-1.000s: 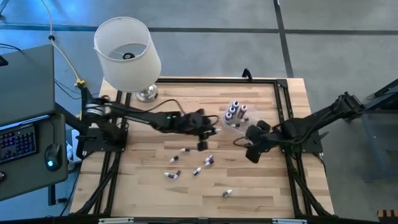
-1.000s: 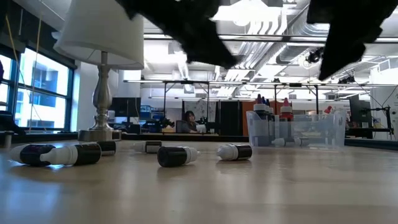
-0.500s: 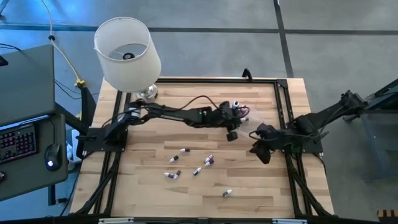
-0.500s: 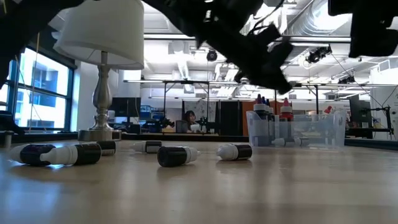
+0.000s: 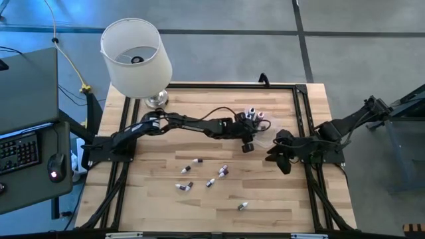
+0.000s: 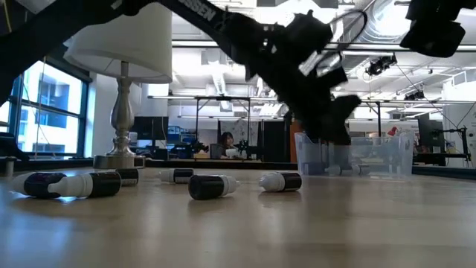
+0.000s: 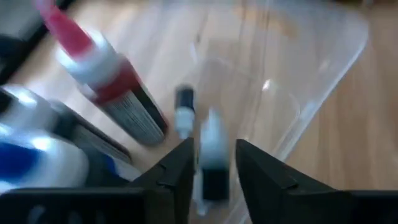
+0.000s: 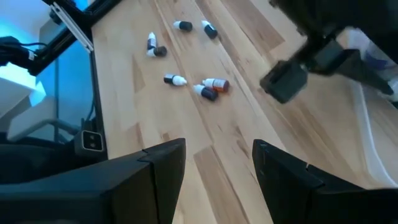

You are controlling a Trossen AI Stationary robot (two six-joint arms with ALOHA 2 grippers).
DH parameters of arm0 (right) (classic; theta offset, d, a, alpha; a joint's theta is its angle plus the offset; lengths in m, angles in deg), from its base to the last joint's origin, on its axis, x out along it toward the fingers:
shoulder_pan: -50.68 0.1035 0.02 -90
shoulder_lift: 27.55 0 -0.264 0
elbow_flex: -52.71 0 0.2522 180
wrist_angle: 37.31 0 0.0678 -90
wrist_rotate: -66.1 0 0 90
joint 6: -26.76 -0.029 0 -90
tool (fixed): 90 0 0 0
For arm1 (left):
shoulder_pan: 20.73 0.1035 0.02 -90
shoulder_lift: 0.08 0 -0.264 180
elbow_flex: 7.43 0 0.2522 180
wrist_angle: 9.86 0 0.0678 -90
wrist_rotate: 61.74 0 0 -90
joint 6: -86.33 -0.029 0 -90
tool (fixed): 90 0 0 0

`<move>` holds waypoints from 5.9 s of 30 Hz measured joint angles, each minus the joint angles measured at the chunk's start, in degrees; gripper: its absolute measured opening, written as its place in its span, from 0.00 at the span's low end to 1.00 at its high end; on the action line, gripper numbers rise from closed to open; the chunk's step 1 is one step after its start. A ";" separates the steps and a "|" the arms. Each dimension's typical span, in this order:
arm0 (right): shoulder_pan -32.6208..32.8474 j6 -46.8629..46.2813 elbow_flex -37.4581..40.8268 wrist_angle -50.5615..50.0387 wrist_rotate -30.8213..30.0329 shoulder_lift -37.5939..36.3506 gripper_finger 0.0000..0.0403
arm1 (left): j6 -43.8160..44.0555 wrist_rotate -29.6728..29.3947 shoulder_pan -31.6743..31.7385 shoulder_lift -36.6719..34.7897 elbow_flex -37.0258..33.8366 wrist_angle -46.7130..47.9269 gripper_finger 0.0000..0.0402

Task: Pick & Place food coloring
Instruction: Put the small blue food coloring bottle into the transparent bin, then put the bottom small red food coloring bottle into the transparent bin, then put the small black food coloring bottle into the transparent bin

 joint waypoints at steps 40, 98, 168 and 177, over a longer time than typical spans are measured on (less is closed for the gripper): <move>-0.16 33.15 12.26 45.62 -27.56 0.14 0.45 | 33.33 -34.31 -32.84 -54.88 -26.42 61.09 0.36; -7.30 40.80 -4.91 46.46 4.39 57.48 0.45 | 1.75 -0.80 -24.82 -68.37 -62.76 11.66 0.36; -30.50 25.91 15.11 16.90 -2.97 16.11 0.38 | 16.61 -4.52 -24.80 -57.50 -62.67 7.56 0.36; -21.00 26.84 8.43 23.71 4.44 16.11 0.39 | 18.22 -7.88 -24.11 -50.77 -62.70 3.74 0.36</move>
